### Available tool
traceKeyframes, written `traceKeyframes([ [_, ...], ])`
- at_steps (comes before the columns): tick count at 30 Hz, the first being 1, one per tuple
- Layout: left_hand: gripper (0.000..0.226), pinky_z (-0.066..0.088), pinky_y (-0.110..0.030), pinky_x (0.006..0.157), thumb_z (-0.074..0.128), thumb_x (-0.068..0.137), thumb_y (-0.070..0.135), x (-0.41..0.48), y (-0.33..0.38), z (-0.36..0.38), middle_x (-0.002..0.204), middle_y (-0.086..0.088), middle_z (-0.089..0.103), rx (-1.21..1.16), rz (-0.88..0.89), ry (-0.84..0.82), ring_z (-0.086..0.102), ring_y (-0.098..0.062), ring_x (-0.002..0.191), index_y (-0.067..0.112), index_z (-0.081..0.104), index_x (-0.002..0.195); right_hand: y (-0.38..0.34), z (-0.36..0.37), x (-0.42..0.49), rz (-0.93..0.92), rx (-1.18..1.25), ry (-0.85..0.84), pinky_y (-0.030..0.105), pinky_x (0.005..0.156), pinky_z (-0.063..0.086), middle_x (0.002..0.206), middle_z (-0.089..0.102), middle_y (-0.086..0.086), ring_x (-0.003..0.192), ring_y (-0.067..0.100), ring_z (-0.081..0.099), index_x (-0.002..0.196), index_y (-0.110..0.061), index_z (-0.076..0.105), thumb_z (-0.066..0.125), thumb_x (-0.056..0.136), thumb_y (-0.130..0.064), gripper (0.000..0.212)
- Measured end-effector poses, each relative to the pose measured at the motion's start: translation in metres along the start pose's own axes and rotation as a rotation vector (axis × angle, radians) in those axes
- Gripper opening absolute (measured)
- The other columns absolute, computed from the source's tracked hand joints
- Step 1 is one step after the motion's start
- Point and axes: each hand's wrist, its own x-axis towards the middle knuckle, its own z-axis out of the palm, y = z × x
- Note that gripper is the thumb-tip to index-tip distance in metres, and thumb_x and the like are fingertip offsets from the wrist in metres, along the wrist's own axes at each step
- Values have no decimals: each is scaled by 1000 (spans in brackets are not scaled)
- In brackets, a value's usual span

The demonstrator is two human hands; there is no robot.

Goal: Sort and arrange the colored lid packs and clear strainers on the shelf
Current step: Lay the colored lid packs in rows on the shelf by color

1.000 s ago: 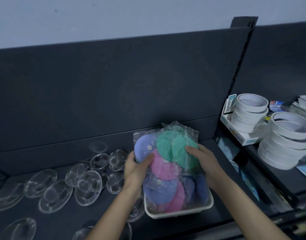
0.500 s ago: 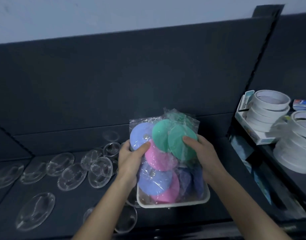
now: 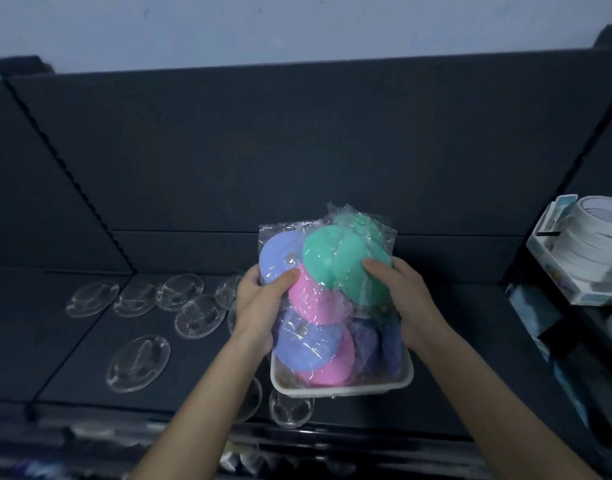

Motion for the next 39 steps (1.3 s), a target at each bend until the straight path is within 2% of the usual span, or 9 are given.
traceKeyframes([
  [5,26,51,-26,50,73,78,8,-5,19,-43,81,-7,70,-3,24,34,65,-14,54,10,60,100,7,45,-11,4,-20,-29,46,89,54,101,73,6,95,26,69,104,-17,67,73,78,-25,29],
  [10,28,53,-29,56,74,77,8,-11,38,-99,87,-9,72,-12,52,68,68,-19,62,10,61,102,21,97,-29,-7,-49,-64,48,90,54,99,73,5,95,26,69,100,-19,68,74,73,-30,30],
  [14,27,57,-37,64,74,77,7,-19,52,-146,89,-11,73,-34,68,95,68,-25,67,10,62,101,33,141,-47,-12,-73,-107,49,90,54,100,72,4,96,26,68,100,-21,68,75,54,-42,51],
  [16,28,58,-42,69,74,77,7,-22,59,-171,91,-13,73,-41,74,108,68,-27,69,9,62,103,40,164,-54,-13,-80,-143,49,90,53,100,72,4,96,26,68,101,-21,67,75,55,-42,51],
  [22,26,56,-32,58,72,79,5,-31,80,-251,89,-12,74,-64,120,180,69,-23,65,9,63,102,64,240,-75,-7,-124,-243,49,90,53,100,73,2,96,26,68,101,-24,68,74,60,-42,45],
  [25,24,57,-36,62,72,79,6,-34,89,-293,89,-14,73,-54,140,236,68,-24,66,7,63,101,77,280,-86,0,-119,-296,47,89,54,98,73,2,94,25,69,101,-22,68,73,69,-36,35],
  [31,30,58,-47,70,75,77,10,-40,105,-370,94,-17,72,-56,167,362,68,-28,71,8,62,104,96,359,-105,31,-105,-405,46,87,55,95,74,6,91,27,70,100,-17,68,74,70,-31,33],
  [37,27,54,-28,52,72,80,7,-47,124,-436,81,-11,72,-98,211,492,66,-18,58,5,61,104,113,435,-115,76,-120,-544,40,78,56,93,74,9,86,26,71,102,-13,66,70,82,-22,23],
  [39,28,54,-29,53,72,80,7,-44,130,-457,81,-12,71,-99,218,533,66,-18,58,4,61,106,120,462,-114,98,-118,-582,37,73,55,91,74,8,83,25,72,102,-12,66,69,82,-21,22],
])
